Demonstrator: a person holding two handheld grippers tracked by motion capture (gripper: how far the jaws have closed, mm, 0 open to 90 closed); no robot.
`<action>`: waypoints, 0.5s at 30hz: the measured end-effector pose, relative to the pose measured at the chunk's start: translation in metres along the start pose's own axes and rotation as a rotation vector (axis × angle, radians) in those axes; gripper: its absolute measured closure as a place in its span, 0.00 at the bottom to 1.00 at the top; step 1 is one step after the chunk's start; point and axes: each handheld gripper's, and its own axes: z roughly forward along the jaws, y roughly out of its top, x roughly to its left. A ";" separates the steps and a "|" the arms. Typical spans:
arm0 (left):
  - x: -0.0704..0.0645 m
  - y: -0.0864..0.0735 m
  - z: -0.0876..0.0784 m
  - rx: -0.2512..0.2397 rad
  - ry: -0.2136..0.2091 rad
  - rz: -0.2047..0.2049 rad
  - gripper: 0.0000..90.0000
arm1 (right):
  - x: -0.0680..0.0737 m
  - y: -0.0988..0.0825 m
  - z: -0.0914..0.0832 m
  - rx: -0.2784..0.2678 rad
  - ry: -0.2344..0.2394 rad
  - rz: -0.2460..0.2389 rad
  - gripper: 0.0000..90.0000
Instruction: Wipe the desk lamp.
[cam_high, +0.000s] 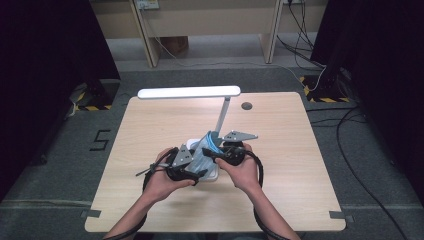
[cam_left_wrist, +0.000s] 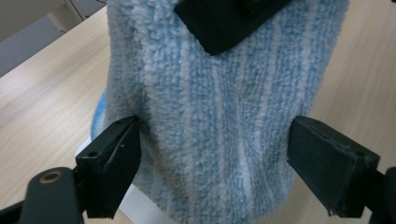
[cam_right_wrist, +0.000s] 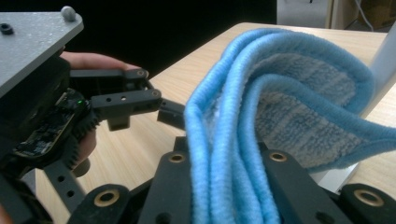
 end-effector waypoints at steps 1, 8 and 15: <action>0.000 0.000 0.000 0.000 0.002 0.007 0.19 | 0.000 -0.001 0.000 0.002 0.003 0.006 0.89; 0.004 -0.002 0.000 -0.024 0.024 0.000 0.19 | 0.004 0.000 -0.001 0.011 0.030 0.005 0.89; 0.004 -0.003 0.004 -0.039 -0.026 0.031 0.47 | 0.007 0.002 0.002 0.019 0.055 0.006 0.89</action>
